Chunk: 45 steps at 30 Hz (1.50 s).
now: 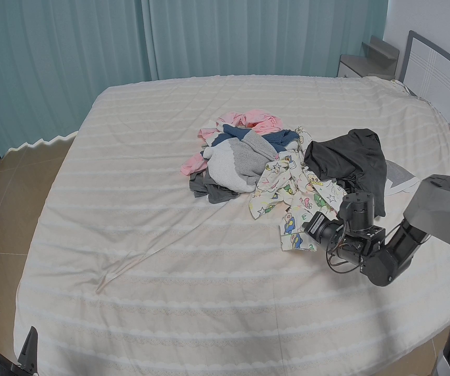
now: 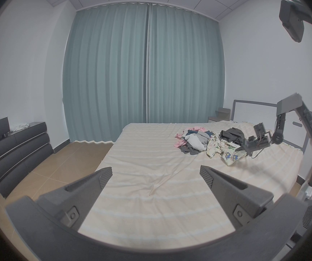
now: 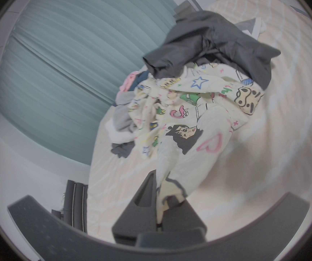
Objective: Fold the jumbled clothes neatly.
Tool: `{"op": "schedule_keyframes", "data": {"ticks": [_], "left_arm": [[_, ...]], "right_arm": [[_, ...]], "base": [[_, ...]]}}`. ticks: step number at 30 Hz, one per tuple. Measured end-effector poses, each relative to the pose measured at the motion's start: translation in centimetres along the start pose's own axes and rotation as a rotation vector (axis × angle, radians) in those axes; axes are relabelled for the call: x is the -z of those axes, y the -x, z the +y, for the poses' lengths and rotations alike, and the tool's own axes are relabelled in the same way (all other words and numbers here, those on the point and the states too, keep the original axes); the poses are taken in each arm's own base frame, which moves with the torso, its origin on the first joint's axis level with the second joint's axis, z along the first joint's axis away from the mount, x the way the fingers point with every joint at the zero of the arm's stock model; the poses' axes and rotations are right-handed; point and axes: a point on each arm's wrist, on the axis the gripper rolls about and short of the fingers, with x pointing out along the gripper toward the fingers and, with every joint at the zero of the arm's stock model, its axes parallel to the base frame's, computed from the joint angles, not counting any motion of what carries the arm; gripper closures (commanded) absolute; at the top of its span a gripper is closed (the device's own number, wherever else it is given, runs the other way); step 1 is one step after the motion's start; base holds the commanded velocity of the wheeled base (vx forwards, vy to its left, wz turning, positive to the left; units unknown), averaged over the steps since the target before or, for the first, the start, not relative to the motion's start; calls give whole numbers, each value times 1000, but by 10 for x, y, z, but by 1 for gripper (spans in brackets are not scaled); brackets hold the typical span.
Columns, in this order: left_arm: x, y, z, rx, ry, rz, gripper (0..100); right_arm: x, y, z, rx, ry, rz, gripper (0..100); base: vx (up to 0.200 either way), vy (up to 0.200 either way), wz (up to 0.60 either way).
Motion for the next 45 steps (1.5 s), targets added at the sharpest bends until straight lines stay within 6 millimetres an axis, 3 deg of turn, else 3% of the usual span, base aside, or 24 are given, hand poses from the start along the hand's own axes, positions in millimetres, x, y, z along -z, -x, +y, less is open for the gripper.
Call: {"op": "schedule_keyframes", "data": {"ticks": [5,16,21,27,30,37,45], "left_arm": [[0,0,0,1,-9,0,0],[-3,0,-1,49,-42,-28,0],[-29,8,-5,192,-48,-144,0],[-58,13,-13,539,-82,-190,0],[-69,8,-15,629,-79,-152,0],[-81,-23,-18,846,-13,39,0],[-79,-63,-27,988,42,277,0]], "right_arm": [[-1,49,23,-91,17,-19,100],[-25,159,71,-331,47,-110,100],[-34,199,86,-457,87,-123,100],[-46,236,102,-599,131,-123,100],[-52,252,110,-667,145,-126,100],[-67,283,130,-820,191,-122,100],[-77,306,142,-933,212,-135,100]], "base": [[0,0,0],[0,0,0],[0,0,0],[0,0,0],[0,0,0],[0,0,0],[0,0,0]]}}
